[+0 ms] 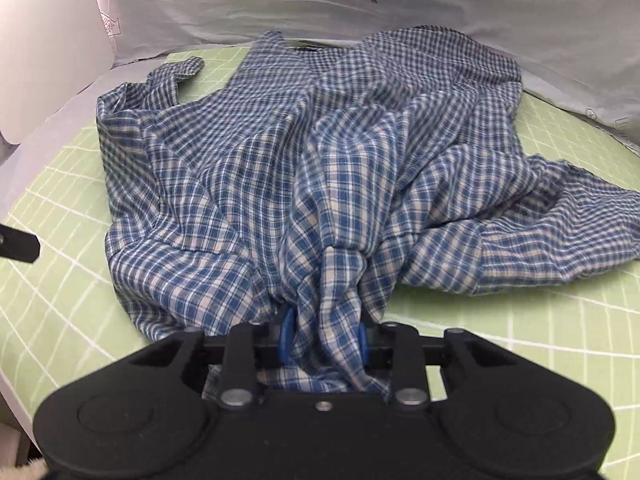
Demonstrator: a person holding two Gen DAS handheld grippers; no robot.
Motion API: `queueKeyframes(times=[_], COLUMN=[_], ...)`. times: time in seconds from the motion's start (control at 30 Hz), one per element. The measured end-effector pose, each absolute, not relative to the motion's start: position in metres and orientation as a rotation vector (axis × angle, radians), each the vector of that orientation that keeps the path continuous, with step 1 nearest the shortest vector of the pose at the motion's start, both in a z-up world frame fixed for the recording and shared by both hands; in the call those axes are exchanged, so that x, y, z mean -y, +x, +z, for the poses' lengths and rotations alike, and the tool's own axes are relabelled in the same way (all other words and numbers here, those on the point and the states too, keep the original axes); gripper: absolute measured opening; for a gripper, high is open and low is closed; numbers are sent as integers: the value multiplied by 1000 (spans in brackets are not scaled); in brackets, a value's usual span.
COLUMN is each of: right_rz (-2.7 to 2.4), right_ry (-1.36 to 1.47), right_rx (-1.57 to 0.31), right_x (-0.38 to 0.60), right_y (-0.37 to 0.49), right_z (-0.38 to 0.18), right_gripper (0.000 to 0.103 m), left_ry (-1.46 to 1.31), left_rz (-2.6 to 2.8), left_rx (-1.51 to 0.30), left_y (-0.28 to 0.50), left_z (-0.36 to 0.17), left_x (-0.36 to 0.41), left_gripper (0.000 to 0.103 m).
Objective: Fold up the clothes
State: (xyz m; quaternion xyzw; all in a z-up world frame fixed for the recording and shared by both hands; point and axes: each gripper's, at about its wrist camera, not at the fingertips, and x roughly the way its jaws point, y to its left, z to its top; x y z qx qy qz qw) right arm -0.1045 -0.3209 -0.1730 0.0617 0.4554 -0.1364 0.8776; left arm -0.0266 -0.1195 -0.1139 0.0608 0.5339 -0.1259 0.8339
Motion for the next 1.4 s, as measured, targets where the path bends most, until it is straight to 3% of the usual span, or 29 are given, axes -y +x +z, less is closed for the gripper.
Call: queueKeyframes(times=[0.43,0.67,0.9,1.13,1.4], right_rz=[-750,-1012,-1040,-795,-273], right_ry=[-43,16,-42,-140,-129], right_rx=[-1043,-1007,-935,-798,-676], right_x=[535,679,773,760,618], right_y=[-201,-172,-70,48,95], right_z=[-160,-157,-168,-174,-168], right_gripper=[42,45,46,45,45], left_ry=[70,95,167,153,112], left_rz=[-202,-200,-211,-199,-122], left_rx=[-1128,-1115,-1092,-1086,-1088], left_y=[-13,38,104,143,146], left_z=[-111,-121,-139,-155,-154], left_x=[179,234,299,311,275], left_gripper=[86,86,86,86,86])
